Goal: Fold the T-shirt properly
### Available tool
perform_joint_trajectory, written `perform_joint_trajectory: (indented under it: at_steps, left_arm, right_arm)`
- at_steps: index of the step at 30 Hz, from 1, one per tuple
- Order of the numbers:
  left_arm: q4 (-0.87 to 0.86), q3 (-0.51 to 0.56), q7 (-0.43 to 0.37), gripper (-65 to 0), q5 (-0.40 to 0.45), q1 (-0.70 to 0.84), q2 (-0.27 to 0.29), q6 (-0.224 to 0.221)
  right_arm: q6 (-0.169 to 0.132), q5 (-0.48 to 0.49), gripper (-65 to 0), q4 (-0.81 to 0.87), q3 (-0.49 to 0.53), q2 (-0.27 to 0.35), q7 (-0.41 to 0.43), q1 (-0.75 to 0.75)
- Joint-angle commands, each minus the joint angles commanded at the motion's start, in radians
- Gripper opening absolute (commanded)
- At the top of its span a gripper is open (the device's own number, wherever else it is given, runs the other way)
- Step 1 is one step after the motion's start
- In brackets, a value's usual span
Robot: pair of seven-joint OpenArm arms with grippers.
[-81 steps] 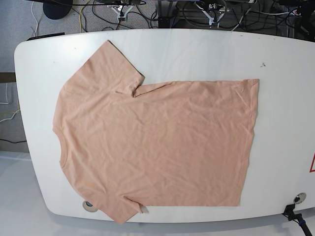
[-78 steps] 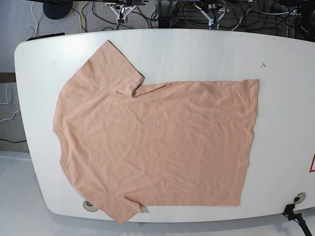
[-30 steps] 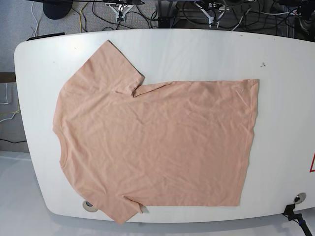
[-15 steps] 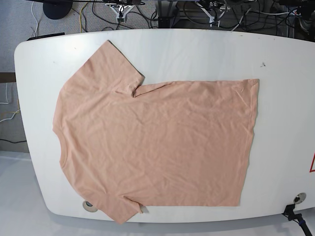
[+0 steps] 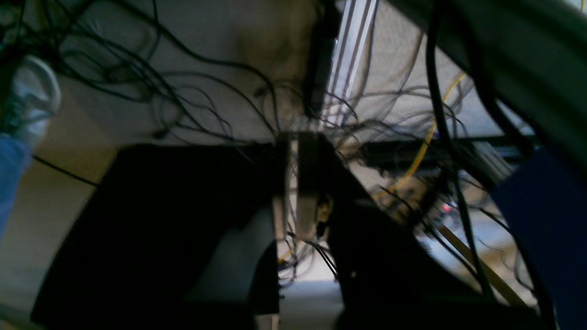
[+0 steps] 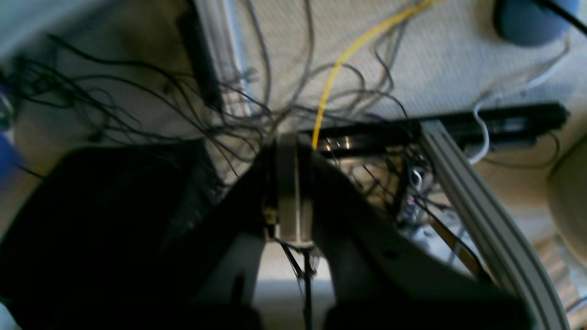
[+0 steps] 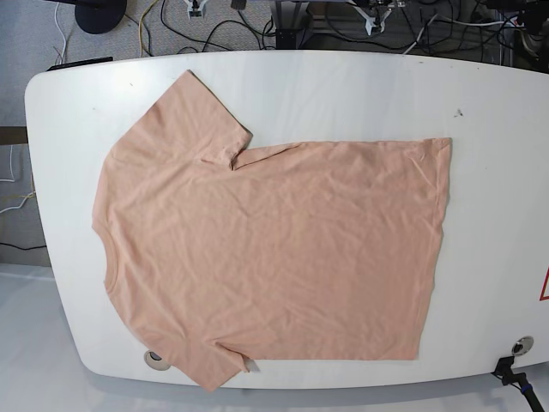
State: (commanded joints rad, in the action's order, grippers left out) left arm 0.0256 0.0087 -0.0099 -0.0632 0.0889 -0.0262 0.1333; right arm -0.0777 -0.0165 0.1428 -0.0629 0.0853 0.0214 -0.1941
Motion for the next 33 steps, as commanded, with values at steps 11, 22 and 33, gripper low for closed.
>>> perform_joint_trajectory:
  at_steps: [11,22,33]
  left_arm:
    - [0.001,-0.006,-0.005,-62.6,-0.005,0.053,0.006,-0.007]
    - [0.142,-0.006,-0.011,-62.6,-0.004,0.121,0.006,-0.005]
    - [0.411,-0.006,-0.011,-62.6,-0.005,0.272,0.006,-0.005]
  right_arm:
    - [-0.007,0.003,-64.2,-0.019,-0.007,-0.028,-0.057,0.023]
    - [-0.009,0.0,-64.4,0.076,-0.005,-0.028,-0.054,-0.014]
    - [-0.009,-0.001,-64.4,0.383,-0.004,-0.028,-0.06,-0.175]
